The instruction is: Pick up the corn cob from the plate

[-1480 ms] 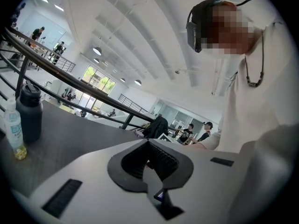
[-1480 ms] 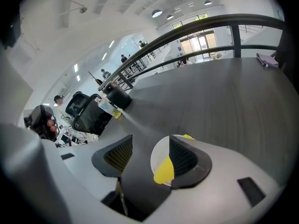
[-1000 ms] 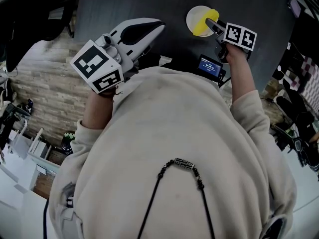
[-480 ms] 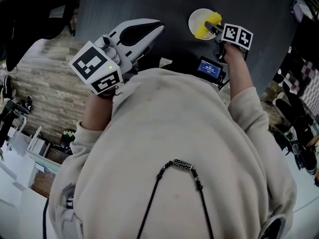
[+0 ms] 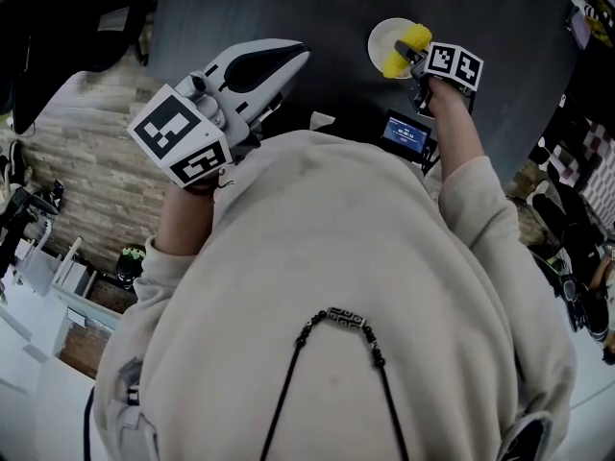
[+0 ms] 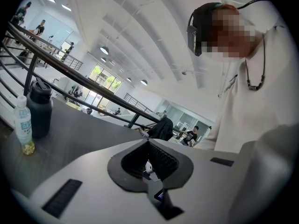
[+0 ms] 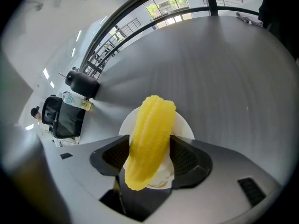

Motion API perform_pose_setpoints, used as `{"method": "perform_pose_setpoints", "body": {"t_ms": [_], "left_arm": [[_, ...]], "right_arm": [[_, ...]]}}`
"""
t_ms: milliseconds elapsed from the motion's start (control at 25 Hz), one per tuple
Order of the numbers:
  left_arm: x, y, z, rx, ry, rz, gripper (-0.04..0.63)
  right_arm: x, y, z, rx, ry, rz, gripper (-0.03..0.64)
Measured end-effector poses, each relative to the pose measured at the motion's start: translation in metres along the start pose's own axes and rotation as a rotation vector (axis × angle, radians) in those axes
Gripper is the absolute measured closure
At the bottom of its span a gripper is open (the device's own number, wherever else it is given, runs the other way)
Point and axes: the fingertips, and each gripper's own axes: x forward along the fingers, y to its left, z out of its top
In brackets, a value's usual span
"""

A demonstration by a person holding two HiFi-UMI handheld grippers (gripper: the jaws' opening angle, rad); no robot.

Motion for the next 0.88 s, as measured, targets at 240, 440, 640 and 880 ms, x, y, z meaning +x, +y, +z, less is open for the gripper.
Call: {"method": "perform_pose_setpoints", "body": {"t_ms": [240,440,640,880], "left_arm": [[0.0,-0.001,0.002,0.007,0.0,-0.008,0.591],[0.001,-0.003,0.003,0.041,0.018,-0.008,0.591],[-0.001,-0.002,0.008,0.064,0.021,-0.03,0.591],[0.009,-0.015,0.024,0.117,0.017,-0.117,0.591]], "right_arm": [[-0.002,0.002,-0.001,0.06,0.006,0.086,0.359],[-0.005,0.007,0.004,0.04,-0.047,0.086,0.367],[-0.028,0.026,0.018,0.011,-0.127,0.126,0.376],[-0.068,0.052,0.031,-0.017,-0.249,0.173,0.379]]}}
